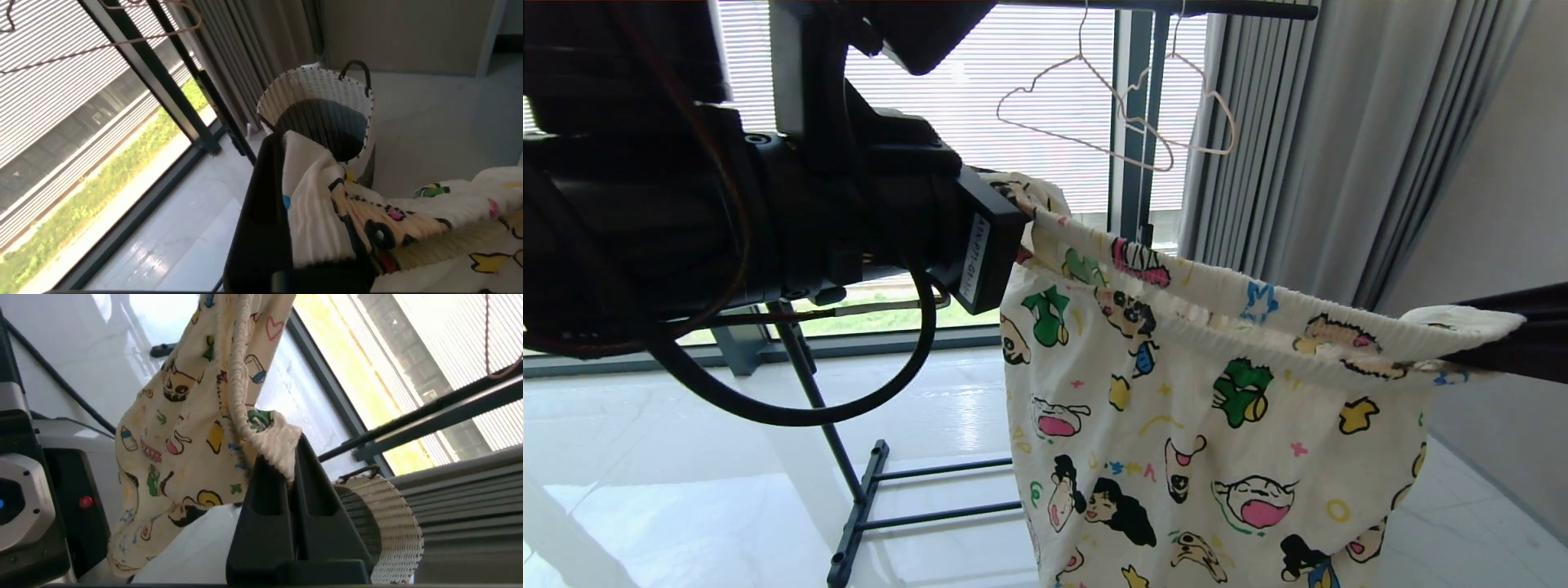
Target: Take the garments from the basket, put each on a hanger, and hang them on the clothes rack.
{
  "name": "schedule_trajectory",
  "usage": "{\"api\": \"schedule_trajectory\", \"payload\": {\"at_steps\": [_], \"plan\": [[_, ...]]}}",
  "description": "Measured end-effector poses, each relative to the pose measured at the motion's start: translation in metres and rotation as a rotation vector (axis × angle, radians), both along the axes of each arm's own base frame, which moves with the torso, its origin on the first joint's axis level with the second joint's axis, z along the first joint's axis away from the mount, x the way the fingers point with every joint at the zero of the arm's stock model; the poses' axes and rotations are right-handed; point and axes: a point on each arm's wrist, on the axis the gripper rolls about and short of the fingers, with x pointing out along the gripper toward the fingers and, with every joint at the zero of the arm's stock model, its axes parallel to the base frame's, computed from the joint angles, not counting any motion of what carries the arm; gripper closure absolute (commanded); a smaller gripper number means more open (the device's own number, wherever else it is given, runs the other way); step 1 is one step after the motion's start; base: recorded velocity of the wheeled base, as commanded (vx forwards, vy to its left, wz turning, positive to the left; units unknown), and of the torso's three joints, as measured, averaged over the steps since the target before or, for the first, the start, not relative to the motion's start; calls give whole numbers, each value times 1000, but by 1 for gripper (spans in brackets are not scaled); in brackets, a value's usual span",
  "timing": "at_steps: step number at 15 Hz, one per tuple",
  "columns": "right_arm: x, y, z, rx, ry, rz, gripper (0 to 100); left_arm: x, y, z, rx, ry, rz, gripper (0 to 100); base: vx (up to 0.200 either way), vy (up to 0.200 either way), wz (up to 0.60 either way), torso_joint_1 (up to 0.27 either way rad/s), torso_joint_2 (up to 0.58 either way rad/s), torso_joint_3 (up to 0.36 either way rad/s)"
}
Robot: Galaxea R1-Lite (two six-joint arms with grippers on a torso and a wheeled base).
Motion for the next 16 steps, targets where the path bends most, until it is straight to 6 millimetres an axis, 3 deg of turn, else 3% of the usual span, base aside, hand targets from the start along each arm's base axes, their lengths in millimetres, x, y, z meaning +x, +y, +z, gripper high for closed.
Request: {"api": "schedule_trajectory", "payload": {"at_steps": [3, 8, 12, 16], "plan": [[11, 7, 9, 85, 7, -53, 100, -17, 16, -2, 69, 83, -1, 100, 0, 0, 0, 0, 0, 0], [49, 38, 45, 267, 1, -140, 100, -71, 49, -5, 42, 305, -18, 100, 0, 0, 0, 0, 0, 0], [72, 59, 51, 280, -1, -159, 100, -97, 50, -6, -35, 367, 30, 100, 0, 0, 0, 0, 0, 0], [77, 65, 47, 261, 11, -163, 100, -103, 50, -6, -34, 360, 14, 100, 0, 0, 0, 0, 0, 0]]}}
